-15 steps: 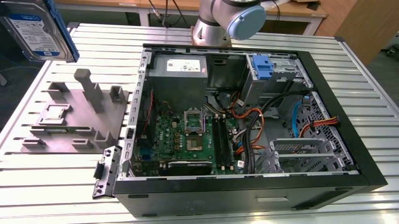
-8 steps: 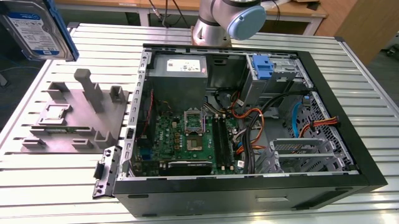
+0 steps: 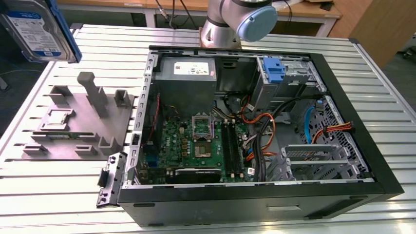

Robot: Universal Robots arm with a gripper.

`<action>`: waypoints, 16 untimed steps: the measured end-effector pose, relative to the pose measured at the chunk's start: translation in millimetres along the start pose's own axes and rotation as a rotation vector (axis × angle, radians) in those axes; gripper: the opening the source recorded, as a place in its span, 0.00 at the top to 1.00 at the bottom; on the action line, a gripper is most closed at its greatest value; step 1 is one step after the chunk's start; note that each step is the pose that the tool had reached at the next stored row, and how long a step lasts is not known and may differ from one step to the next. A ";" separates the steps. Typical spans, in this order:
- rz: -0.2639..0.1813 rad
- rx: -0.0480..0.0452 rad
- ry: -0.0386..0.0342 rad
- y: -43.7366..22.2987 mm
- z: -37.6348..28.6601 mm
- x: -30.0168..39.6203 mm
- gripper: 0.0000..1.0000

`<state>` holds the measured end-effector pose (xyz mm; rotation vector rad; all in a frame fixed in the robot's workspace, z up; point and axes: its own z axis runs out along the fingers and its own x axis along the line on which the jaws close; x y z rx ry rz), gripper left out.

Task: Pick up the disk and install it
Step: 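Pick up the disk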

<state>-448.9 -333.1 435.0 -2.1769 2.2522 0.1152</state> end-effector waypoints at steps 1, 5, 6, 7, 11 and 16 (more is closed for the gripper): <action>0.000 0.0000 0.0000 0.0 -0.4 0.0 0.64; 0.000 0.0001 0.0000 0.1 -2.2 -0.1 0.64; 0.000 0.0001 0.0000 0.1 -2.6 -0.1 0.64; 0.000 0.0000 0.0000 0.2 -3.1 -0.2 0.64; 0.000 0.0000 0.0000 0.2 -4.8 -0.3 0.64; 0.000 0.0000 0.0000 0.3 -6.9 -0.4 0.64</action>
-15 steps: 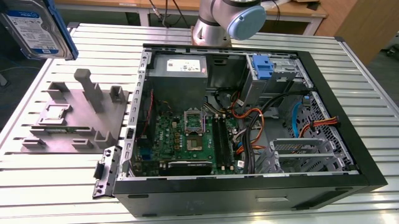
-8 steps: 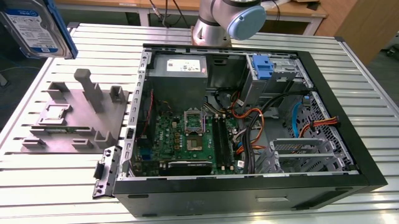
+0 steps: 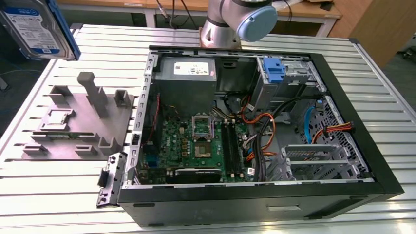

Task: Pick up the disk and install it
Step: 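Pick up the disk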

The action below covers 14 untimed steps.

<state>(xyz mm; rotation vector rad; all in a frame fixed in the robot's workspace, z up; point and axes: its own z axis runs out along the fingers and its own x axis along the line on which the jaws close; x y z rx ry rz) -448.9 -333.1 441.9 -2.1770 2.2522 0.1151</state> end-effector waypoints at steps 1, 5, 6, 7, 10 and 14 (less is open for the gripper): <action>0.000 0.0000 0.0000 0.0 -0.4 0.0 0.64; 0.000 0.0001 0.0000 0.1 -2.0 -0.1 0.64; 0.000 0.0000 0.0001 0.1 -2.5 -0.1 0.64; 0.000 0.0000 0.0001 0.1 -2.8 -0.2 0.64; 0.000 0.0000 0.0005 0.2 -4.1 -0.2 0.64; 0.000 0.0001 0.0014 0.3 -6.1 -0.3 0.64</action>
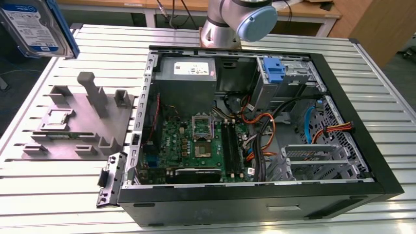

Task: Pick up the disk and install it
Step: 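Pick up the disk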

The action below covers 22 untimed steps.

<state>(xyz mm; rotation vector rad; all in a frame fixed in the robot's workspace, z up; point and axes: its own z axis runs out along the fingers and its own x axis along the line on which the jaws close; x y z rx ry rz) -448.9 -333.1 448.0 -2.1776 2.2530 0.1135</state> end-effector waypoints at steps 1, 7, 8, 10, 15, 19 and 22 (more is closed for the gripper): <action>0.000 0.0000 0.0003 0.0 -0.5 0.0 0.64; 0.000 0.0000 0.0008 0.2 -4.0 -0.2 0.64; 0.000 0.0000 0.0009 0.2 -4.6 -0.2 0.64; 0.000 0.0000 0.0011 0.3 -5.8 -0.3 0.64; 0.000 0.0000 0.0015 0.4 -8.6 -0.5 0.64; 0.000 0.0001 0.0016 0.5 -10.7 -0.6 0.64; 0.000 0.0001 0.0017 0.6 -12.3 -0.7 0.64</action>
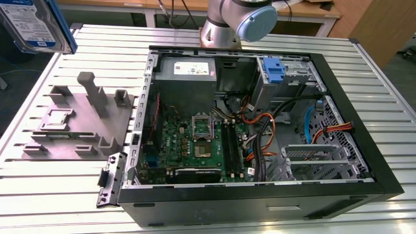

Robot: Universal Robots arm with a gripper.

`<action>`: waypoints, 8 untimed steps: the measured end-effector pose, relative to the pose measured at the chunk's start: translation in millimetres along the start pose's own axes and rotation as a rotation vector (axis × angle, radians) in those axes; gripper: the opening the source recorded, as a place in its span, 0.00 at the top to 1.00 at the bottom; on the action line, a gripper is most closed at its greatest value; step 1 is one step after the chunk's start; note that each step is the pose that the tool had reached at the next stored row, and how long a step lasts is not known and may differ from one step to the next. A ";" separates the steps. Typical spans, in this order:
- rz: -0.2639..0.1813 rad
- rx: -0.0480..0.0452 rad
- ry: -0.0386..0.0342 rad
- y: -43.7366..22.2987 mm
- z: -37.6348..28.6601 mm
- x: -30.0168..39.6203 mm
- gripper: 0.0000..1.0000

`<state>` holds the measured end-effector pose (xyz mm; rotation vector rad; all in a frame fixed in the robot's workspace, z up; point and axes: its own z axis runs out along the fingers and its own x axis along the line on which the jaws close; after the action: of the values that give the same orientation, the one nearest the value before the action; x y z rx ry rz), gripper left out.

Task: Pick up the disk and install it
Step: 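Pick up the disk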

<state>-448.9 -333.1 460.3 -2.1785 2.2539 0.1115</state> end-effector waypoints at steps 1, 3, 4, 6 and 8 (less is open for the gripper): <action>0.000 -0.0001 0.0001 0.0 -0.6 0.0 0.64; 0.000 0.0000 0.0000 0.1 -1.5 -0.1 0.64; 0.000 0.0001 0.0000 0.1 -2.0 -0.1 0.64; 0.000 0.0000 0.0001 0.2 -3.1 -0.2 0.64; 0.000 0.0001 0.0001 0.2 -4.2 -0.2 0.64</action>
<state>-448.9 -333.1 464.5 -2.1785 2.2540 0.1114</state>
